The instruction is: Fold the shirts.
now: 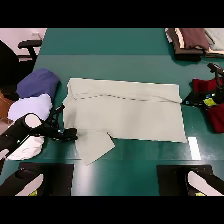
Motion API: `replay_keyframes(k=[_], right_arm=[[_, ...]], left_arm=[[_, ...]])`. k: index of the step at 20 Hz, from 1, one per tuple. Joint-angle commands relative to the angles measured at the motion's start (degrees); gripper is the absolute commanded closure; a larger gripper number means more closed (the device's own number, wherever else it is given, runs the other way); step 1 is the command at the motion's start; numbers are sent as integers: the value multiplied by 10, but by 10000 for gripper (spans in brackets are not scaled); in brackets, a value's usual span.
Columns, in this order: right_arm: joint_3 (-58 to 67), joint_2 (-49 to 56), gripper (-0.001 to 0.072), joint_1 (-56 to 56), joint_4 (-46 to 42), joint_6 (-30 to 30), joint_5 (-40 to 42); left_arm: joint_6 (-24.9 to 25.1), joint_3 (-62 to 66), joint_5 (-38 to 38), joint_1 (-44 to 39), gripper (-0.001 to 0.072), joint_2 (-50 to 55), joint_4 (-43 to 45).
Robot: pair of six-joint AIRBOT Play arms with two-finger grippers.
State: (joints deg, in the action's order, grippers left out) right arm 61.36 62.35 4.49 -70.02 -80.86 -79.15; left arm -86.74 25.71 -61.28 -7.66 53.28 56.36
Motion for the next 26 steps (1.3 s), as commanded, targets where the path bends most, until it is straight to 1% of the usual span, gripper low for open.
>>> replay_keyframes(k=[1,3,4,5,8,10,11,13,14,15,16,18,19,21,22,24,25,26], right_arm=[[-12,-2,295,38,-6,1,-37],[-63,-9,295,98,-7,1,-54],[-104,-16,242,134,-7,1,-52],[-145,-23,118,170,-6,1,-49],[-254,-17,135,259,1,1,-42],[-294,6,239,267,5,1,-27],[-305,18,267,261,25,5,-11],[-309,38,268,233,61,7,23],[-309,43,289,211,72,7,40],[-306,44,375,191,75,6,57],[-299,42,485,169,73,6,67],[-281,23,657,140,60,6,64],[-269,6,690,130,42,6,49],[-243,-41,690,118,-11,6,-7],[-230,-70,690,117,-47,6,-42],[-208,-126,690,117,-130,6,-99],[-196,-149,690,117,-152,6,-111],[-186,-162,690,117,-151,6,-113]], left_arm=[[2,21,-14,-8,687,-1,-9],[7,49,-31,-8,687,-1,-6],[14,59,-35,-8,687,-1,-7],[16,68,-37,-8,687,-1,-7],[17,77,-34,-8,687,-1,-7],[17,77,-27,-8,687,-1,-7],[17,77,-23,-8,686,-1,-7],[17,77,-22,-8,686,-1,-7],[17,77,-23,-8,686,-1,-6],[17,77,-24,-8,686,-1,-6],[16,78,-25,-8,688,-1,-6],[14,81,-42,-8,689,-9,-2],[7,81,-54,-8,690,-29,8],[-26,81,-92,-8,690,-86,41],[-40,81,-127,-8,690,-118,55],[-56,83,-191,-8,688,-170,47],[-68,94,-212,-8,689,-182,46],[-68,110,-219,-8,689,-182,47]])
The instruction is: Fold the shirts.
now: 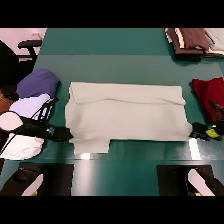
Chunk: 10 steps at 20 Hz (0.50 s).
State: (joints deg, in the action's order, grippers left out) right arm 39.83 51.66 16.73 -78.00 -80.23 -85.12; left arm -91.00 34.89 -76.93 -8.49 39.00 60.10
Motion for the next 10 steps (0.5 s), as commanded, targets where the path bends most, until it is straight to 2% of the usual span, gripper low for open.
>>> replay_keyframes(k=[1,5,8,10], right_arm=[[42,-61,691,-8,-63,-5,-51],[97,-4,691,-55,-10,-33,2],[167,98,691,-103,-10,-33,43],[223,177,691,-121,0,-34,67]], left_arm=[[-24,35,-52,0,689,-34,11],[24,91,56,0,688,32,26],[61,140,140,0,686,147,40],[66,182,201,0,686,233,42]])
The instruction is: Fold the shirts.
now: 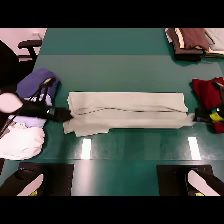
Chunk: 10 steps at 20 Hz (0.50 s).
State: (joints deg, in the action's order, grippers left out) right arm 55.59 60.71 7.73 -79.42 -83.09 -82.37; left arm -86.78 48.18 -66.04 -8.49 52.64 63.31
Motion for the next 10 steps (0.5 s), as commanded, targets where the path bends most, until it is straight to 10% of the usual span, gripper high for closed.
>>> replay_keyframes(k=[1,6,8,10], right_arm=[[94,126,690,-31,38,-5,49],[200,255,688,-30,118,-4,74],[227,280,454,-19,150,4,70],[237,278,300,0,182,42,51]], left_arm=[[25,72,110,0,686,137,10],[32,176,146,0,685,276,10],[32,202,143,0,675,287,10],[32,232,119,0,196,286,10]])
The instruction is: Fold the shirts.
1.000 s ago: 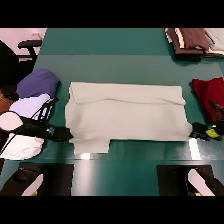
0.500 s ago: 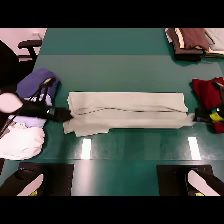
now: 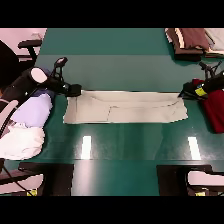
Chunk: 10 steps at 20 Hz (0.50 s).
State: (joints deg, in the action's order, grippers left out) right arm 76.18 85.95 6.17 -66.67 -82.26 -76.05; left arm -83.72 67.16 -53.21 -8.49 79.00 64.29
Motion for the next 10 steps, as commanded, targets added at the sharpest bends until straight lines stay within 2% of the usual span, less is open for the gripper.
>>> replay_keyframes(k=[1,2,4,5,6,7,10], right_arm=[[24,16,241,31,55,54,-21],[8,1,218,50,52,62,-22],[-41,-27,124,103,53,70,-25],[-66,-34,121,133,54,75,-26],[-87,-34,121,159,60,90,-27],[-110,-29,121,180,72,108,-29],[-146,12,121,201,105,133,-29]], left_arm=[[2,60,-32,0,166,23,0],[2,76,-59,0,170,22,0],[2,93,-96,0,171,22,-7],[2,92,-99,0,235,22,-16],[2,92,-98,0,492,22,-23],[3,92,-94,0,676,22,-36],[2,91,-67,-19,686,24,-59]])
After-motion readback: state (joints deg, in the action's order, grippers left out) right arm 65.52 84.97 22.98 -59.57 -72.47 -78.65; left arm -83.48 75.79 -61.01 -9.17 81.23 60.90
